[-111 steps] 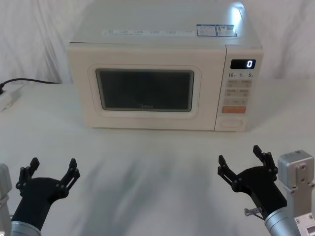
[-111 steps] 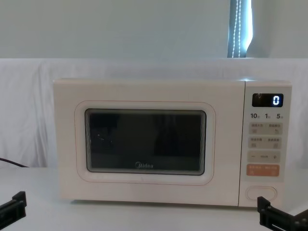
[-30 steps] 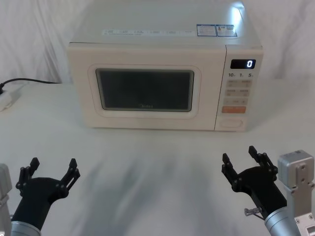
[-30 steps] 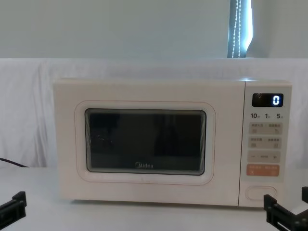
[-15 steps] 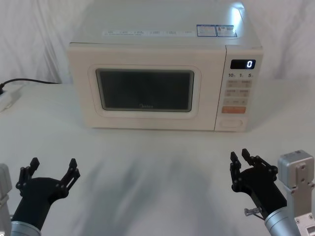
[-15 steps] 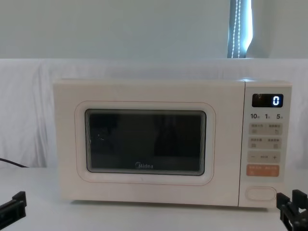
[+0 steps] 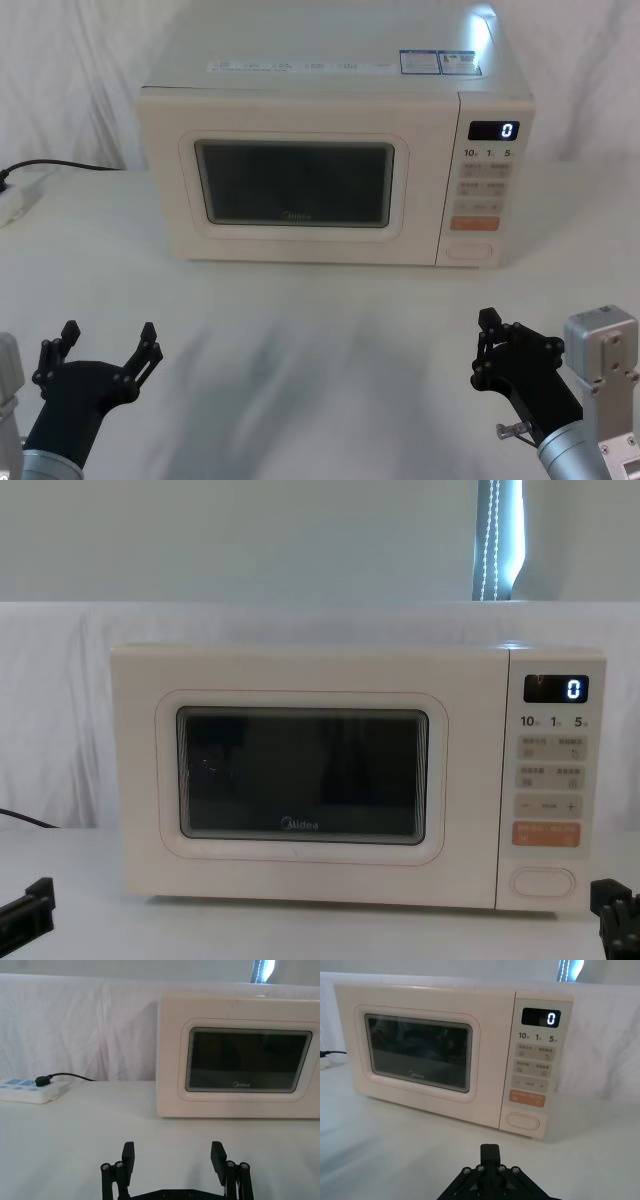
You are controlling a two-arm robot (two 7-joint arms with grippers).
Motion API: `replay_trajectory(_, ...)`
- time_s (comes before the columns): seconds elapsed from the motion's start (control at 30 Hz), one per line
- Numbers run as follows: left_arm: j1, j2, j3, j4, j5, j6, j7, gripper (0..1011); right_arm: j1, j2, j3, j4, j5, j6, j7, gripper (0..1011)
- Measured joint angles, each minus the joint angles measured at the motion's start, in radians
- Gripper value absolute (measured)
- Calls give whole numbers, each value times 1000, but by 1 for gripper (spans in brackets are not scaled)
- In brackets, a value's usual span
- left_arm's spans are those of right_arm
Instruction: Press the button to open the microwave door with one hand; close the microwave door with the other hand.
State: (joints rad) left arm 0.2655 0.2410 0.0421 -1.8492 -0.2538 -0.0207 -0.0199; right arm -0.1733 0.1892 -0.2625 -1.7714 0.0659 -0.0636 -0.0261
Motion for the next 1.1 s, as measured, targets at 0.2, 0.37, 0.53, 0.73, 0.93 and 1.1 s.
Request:
replay_trajectory(0.2, 0, 0, 0, 0, 0, 0, 0, 1001, 0, 0, 0, 0, 0, 0, 0, 0)
replay_trajectory(0.37, 0, 0, 0, 0, 0, 0, 0, 1001, 0, 0, 0, 0, 0, 0, 0, 0)
replay_trajectory(0.53, 0, 0, 0, 0, 0, 0, 0, 1001, 0, 0, 0, 0, 0, 0, 0, 0)
replay_trajectory(0.73, 0, 0, 0, 0, 0, 0, 0, 1001, 0, -1, 1, 0, -1, 0, 1, 0)
replay_trajectory(0.93, 0, 0, 0, 0, 0, 0, 0, 1001, 9, -17, 14, 0, -25, 17, 4, 0)
replay_trajectory(1.1, 0, 0, 0, 0, 0, 0, 0, 1001, 26, -35, 25, 8, -44, 31, 11, 0)
